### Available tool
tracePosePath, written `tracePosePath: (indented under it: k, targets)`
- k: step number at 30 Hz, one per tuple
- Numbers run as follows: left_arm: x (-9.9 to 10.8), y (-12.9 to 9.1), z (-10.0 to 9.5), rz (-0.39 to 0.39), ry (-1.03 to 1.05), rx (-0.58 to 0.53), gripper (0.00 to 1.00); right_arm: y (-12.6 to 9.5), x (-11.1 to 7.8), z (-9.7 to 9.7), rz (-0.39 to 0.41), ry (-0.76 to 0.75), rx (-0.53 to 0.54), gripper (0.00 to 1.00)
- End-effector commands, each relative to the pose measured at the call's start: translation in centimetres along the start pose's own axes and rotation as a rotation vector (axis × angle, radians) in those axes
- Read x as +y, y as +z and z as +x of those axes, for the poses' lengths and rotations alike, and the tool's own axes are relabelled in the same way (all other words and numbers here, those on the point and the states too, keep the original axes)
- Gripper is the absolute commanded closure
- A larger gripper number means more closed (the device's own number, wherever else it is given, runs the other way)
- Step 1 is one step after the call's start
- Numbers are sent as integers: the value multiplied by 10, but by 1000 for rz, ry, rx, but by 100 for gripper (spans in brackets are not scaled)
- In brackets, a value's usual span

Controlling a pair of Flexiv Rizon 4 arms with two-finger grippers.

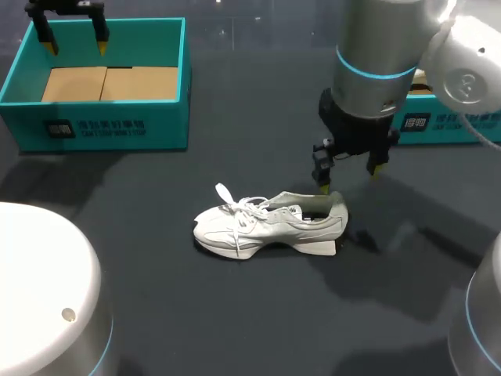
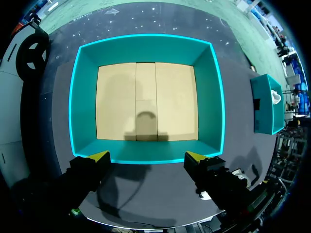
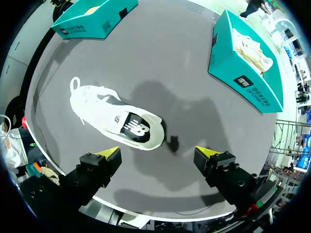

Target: Take the shoe out of the shoebox, open the shoe tongue, remove and reinsert the insole, then place the shoe into the shoebox

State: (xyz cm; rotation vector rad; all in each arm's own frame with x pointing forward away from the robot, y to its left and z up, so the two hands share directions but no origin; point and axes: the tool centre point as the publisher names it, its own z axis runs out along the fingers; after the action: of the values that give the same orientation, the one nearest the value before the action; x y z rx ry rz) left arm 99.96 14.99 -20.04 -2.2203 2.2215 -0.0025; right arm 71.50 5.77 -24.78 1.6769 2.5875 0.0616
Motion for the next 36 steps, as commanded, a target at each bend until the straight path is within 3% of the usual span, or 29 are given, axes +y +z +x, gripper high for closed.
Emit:
tracePosePath:
  k: [1,7,13,18,31,34,36]
  targets:
    - [0,0,0,-1,0,-1,0,-3,-12,-13,-108,-124,141,0]
    - [0,0,0,-1,0,-1,0,-3,-12,-13,-108,-124,141,0]
    - [0,0,0,-1,0,-1,0,-13,-34,-39,-390,-404,279,0]
    - [0,0,0,-1,0,-1,0,-3,-52,-62,-600,-587,373,0]
    - [0,0,0,-1,0,-1,0,-3,-52,-62,-600,-587,373,0]
    - [0,0,0,-1,0,-1,0,15,-60,-67,-686,-709,524,0]
    - [0,0,0,-1,0,-1,0,25,-66,-73,-766,-705,584,0]
